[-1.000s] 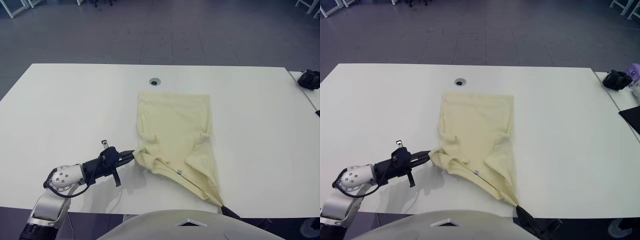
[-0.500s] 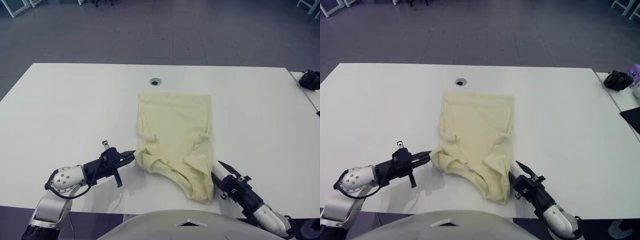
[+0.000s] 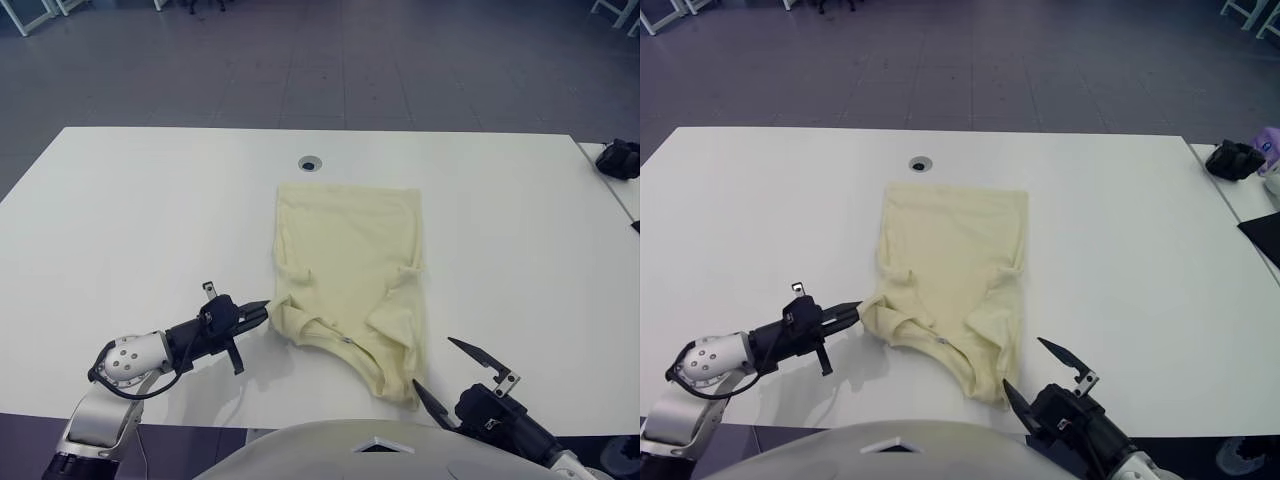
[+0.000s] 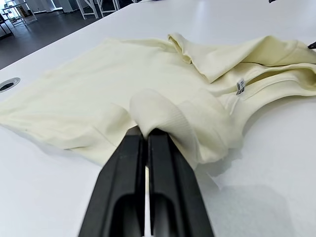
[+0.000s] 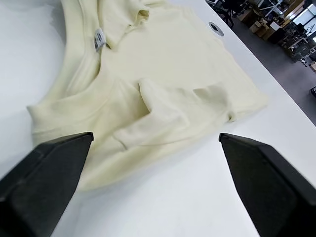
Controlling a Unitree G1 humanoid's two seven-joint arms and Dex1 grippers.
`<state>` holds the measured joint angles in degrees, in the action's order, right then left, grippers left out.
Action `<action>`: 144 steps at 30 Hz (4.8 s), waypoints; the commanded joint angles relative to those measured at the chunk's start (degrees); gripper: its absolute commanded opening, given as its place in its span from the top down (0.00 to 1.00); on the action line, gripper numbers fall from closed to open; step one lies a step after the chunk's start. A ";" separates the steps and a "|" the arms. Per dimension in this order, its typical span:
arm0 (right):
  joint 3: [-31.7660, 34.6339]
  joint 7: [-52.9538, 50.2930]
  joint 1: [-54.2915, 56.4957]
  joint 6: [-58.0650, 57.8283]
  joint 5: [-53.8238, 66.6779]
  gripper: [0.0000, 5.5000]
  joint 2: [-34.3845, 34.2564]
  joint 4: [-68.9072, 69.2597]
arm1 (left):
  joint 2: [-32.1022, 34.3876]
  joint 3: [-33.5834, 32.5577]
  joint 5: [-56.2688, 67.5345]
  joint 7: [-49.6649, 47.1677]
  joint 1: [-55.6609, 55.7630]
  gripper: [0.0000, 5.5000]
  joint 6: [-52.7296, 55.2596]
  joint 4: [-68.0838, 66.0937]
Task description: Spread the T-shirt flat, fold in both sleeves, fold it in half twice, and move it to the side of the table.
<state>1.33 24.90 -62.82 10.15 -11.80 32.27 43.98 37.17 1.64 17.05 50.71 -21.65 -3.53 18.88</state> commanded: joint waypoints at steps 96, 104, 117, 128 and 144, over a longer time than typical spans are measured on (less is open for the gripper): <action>10.84 0.21 32.62 5.41 1.33 0.02 2.47 -25.84 | -3.40 2.62 -4.30 -3.48 -0.88 1.00 -2.32 -2.47; 5.48 2.37 29.11 5.14 -5.34 0.02 4.22 -27.76 | -3.52 2.74 -4.40 -3.86 -0.39 1.00 -2.69 -2.91; -2.24 4.60 29.93 4.63 -1.57 0.02 0.82 -13.24 | -3.44 2.57 -4.32 -3.97 -0.34 1.00 -2.61 -3.46; 7.65 5.80 24.38 7.91 4.31 0.02 4.11 -13.02 | -3.11 1.96 -4.11 -3.99 -1.01 1.00 -2.67 -3.44; 7.05 9.02 15.77 33.60 -10.51 0.02 11.55 -25.37 | -3.06 1.69 -4.10 -4.41 -2.01 1.00 -2.30 -2.63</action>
<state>10.77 33.11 -47.47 42.70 -18.43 42.95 18.74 33.76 3.52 13.22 46.21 -24.46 -6.12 16.07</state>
